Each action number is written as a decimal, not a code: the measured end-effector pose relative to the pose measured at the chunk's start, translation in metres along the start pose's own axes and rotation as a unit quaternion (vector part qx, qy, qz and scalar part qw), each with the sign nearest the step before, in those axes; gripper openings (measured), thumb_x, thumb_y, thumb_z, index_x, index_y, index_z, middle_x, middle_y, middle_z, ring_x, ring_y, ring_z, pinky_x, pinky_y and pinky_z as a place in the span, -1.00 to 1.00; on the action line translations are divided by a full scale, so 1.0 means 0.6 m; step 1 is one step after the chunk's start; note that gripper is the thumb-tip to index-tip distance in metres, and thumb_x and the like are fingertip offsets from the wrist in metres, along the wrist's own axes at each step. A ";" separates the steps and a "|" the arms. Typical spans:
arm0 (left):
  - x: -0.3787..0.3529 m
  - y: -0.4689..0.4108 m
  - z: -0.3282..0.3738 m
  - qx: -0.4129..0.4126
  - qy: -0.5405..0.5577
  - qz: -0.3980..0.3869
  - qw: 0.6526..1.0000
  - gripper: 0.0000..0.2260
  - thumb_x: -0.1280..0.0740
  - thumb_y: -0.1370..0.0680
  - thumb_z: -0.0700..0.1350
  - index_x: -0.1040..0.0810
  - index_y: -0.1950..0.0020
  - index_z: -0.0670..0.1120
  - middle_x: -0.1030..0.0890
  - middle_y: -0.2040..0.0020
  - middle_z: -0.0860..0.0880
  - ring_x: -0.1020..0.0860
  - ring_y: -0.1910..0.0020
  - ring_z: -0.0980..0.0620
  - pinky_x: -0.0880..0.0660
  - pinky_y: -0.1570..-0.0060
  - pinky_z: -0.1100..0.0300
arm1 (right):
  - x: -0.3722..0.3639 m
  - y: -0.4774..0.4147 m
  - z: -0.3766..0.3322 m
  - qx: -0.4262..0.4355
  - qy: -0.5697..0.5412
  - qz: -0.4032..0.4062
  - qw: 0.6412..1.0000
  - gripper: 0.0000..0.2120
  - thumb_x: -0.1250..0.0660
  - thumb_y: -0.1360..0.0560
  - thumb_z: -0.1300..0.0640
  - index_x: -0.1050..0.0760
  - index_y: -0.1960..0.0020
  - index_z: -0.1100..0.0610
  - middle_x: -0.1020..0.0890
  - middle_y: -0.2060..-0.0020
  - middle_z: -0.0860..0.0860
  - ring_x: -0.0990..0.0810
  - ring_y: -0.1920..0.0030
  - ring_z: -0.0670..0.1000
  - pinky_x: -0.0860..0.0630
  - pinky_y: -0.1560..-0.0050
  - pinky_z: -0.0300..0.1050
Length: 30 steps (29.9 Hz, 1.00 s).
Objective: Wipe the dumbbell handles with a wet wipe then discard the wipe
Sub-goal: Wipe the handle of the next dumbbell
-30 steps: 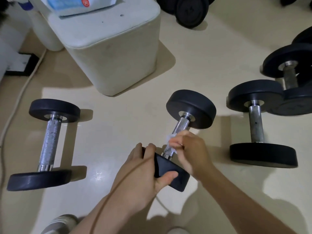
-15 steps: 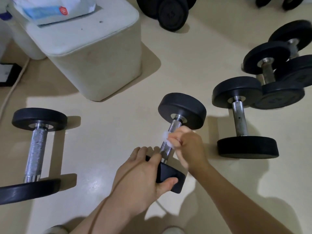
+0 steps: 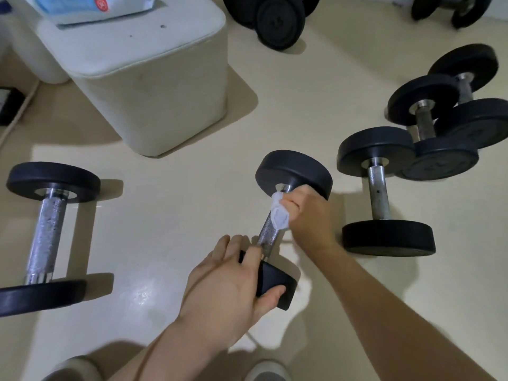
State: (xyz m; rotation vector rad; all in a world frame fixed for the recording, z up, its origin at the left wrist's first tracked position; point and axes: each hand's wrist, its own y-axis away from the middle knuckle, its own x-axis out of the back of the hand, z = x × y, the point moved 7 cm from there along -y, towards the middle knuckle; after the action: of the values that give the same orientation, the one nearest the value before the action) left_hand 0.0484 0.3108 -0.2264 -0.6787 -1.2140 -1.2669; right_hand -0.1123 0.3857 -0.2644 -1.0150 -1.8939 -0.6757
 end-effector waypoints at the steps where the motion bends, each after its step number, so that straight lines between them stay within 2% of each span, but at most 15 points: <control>1: 0.004 0.001 0.001 -0.011 0.006 0.008 1.000 -0.51 -0.14 -0.37 0.37 -0.52 0.02 0.01 -0.58 0.06 0.07 -0.56 0.02 0.05 -0.48 0.29 0.22 | 0.003 0.007 -0.004 0.006 0.009 0.005 1.000 -0.84 -0.23 -0.47 0.35 -0.59 0.12 0.25 -0.57 0.12 0.15 -0.54 0.12 0.17 -0.51 0.11 -0.02; 5: 0.004 0.006 0.013 -0.036 0.006 0.005 0.999 -0.52 -0.18 -0.36 0.37 -0.53 -0.03 0.05 -0.62 0.04 0.12 -0.58 0.01 0.06 -0.45 0.30 0.23 | -0.052 0.071 -0.052 0.172 0.083 -0.159 0.969 -0.79 -0.21 -0.44 0.28 -0.60 0.06 0.14 -0.57 0.10 0.09 -0.60 0.10 0.17 -0.56 0.14 0.04; 6: 0.002 0.006 0.018 -0.041 0.003 0.003 0.999 -0.53 -0.18 -0.36 0.37 -0.54 -0.01 0.06 -0.62 0.04 0.11 -0.58 0.02 0.06 -0.45 0.32 0.22 | -0.047 0.051 -0.040 0.172 0.125 -0.159 0.964 -0.77 -0.15 -0.44 0.30 -0.57 0.06 0.14 -0.56 0.12 0.10 -0.59 0.11 0.16 -0.57 0.18 0.03; 8: 0.000 0.006 0.027 -0.049 -0.011 0.004 0.999 -0.54 -0.15 -0.36 0.37 -0.56 0.06 0.06 -0.63 0.07 0.11 -0.59 0.06 0.06 -0.42 0.38 0.22 | -0.008 -0.001 -0.015 0.117 0.122 -0.052 0.984 -0.78 -0.12 -0.43 0.35 -0.53 0.16 0.18 -0.52 0.22 0.12 -0.57 0.22 0.15 -0.49 0.29 -0.05; 9: 0.000 0.005 0.030 -0.054 -0.014 0.004 0.998 -0.54 -0.13 -0.35 0.37 -0.57 0.07 0.06 -0.63 0.08 0.10 -0.59 0.09 0.06 -0.40 0.40 0.22 | 0.006 -0.003 -0.011 0.074 0.116 -0.025 0.990 -0.80 -0.16 -0.45 0.36 -0.54 0.19 0.19 -0.52 0.22 0.12 -0.53 0.23 0.13 -0.44 0.27 -0.09; 10: 0.000 0.005 0.033 -0.058 -0.017 0.003 0.998 -0.54 -0.12 -0.35 0.36 -0.57 0.07 0.06 -0.63 0.09 0.10 -0.58 0.10 0.06 -0.40 0.41 0.22 | 0.004 0.011 -0.019 0.083 0.129 -0.022 0.988 -0.82 -0.19 -0.47 0.35 -0.55 0.16 0.20 -0.53 0.18 0.11 -0.52 0.20 0.12 -0.42 0.23 -0.09; 13: -0.001 0.006 0.039 -0.062 -0.011 0.021 0.998 -0.52 -0.13 -0.34 0.35 -0.59 0.03 0.06 -0.63 0.11 0.08 -0.59 0.12 0.03 -0.43 0.38 0.20 | -0.033 0.064 -0.046 0.164 0.135 -0.158 0.964 -0.86 -0.29 -0.45 0.28 -0.59 0.06 0.12 -0.57 0.09 0.08 -0.59 0.18 0.13 -0.54 0.20 -0.05; 16: -0.005 0.006 0.042 -0.067 0.000 0.027 0.997 -0.51 -0.12 -0.34 0.34 -0.61 0.00 0.07 -0.66 0.08 0.06 -0.62 0.08 0.00 -0.50 0.33 0.19 | -0.009 0.011 -0.004 0.108 0.130 -0.080 0.982 -0.81 -0.27 -0.43 0.33 -0.60 0.04 0.16 -0.59 0.08 0.11 -0.59 0.07 0.11 -0.56 0.15 -0.05; 18: -0.005 0.007 0.041 -0.072 0.007 0.025 0.997 -0.52 -0.11 -0.34 0.35 -0.61 0.00 0.09 -0.66 0.06 0.07 -0.62 0.05 0.01 -0.50 0.33 0.20 | -0.004 0.020 -0.001 0.051 0.101 -0.056 0.992 -0.83 -0.23 -0.46 0.35 -0.59 0.10 0.21 -0.57 0.11 0.13 -0.54 0.09 0.13 -0.49 0.14 -0.09; 20: -0.005 0.006 0.038 -0.071 0.017 0.011 0.997 -0.52 -0.11 -0.34 0.36 -0.61 0.00 0.11 -0.64 0.09 0.12 -0.61 0.08 0.05 -0.48 0.36 0.20 | -0.020 0.059 -0.037 0.126 0.093 -0.099 0.983 -0.83 -0.25 -0.49 0.32 -0.60 0.08 0.18 -0.58 0.11 0.11 -0.54 0.11 0.14 -0.47 0.13 -0.09; 22: -0.004 0.004 0.035 -0.070 0.016 -0.004 0.997 -0.53 -0.10 -0.35 0.37 -0.59 -0.01 0.13 -0.62 0.10 0.16 -0.58 0.09 0.09 -0.44 0.38 0.22 | -0.018 0.062 -0.045 0.149 0.075 -0.141 0.976 -0.88 -0.36 -0.39 0.33 -0.62 0.14 0.17 -0.60 0.18 0.10 -0.58 0.18 0.11 -0.52 0.21 -0.13; 25: 0.004 0.004 0.028 -0.061 0.026 -0.032 0.997 -0.57 -0.11 -0.42 0.39 -0.47 -0.11 0.17 -0.54 -0.05 0.21 -0.48 -0.08 0.16 -0.44 0.19 0.24 | 0.018 0.009 -0.007 0.070 0.011 -0.024 0.997 -0.87 -0.26 -0.41 0.42 -0.58 0.20 0.31 -0.59 0.24 0.20 -0.50 0.24 0.00 -0.38 0.23 -0.47; 26: 0.006 0.003 0.021 -0.057 0.043 -0.027 0.997 -0.57 -0.12 -0.43 0.39 -0.42 -0.15 0.18 -0.50 -0.09 0.23 -0.43 -0.12 0.19 -0.45 0.11 0.23 | 0.015 0.016 -0.005 0.058 -0.004 -0.013 0.998 -0.83 -0.23 -0.43 0.41 -0.59 0.19 0.29 -0.59 0.24 0.14 -0.48 0.23 -0.04 -0.32 0.24 -0.50; 28: 0.015 0.001 0.001 -0.044 0.107 -0.010 0.993 -0.59 -0.19 -0.43 0.37 -0.39 -0.18 0.22 -0.45 -0.09 0.26 -0.39 -0.10 0.25 -0.43 0.07 0.26 | -0.016 0.048 -0.038 0.128 0.002 -0.070 0.989 -0.81 -0.23 -0.36 0.43 -0.60 0.20 0.27 -0.56 0.30 -0.01 -0.55 0.24 -0.16 -0.44 0.28 -0.38; 30: 0.019 -0.001 -0.018 -0.033 0.166 -0.021 0.985 -0.61 -0.27 -0.40 0.34 -0.37 -0.19 0.30 -0.41 -0.06 0.30 -0.41 -0.02 0.27 -0.41 0.11 0.32 | -0.039 0.062 -0.045 0.196 -0.029 -0.123 0.972 -0.84 -0.31 -0.27 0.49 -0.59 0.26 0.30 -0.55 0.35 -0.05 -0.59 0.26 -0.23 -0.53 0.29 -0.30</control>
State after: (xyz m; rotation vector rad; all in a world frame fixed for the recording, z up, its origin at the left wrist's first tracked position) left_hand 0.0493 0.2972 -0.2191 -0.4676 -0.9189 -1.3972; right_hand -0.0620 0.3754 -0.2693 -0.5598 -2.1172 -0.3853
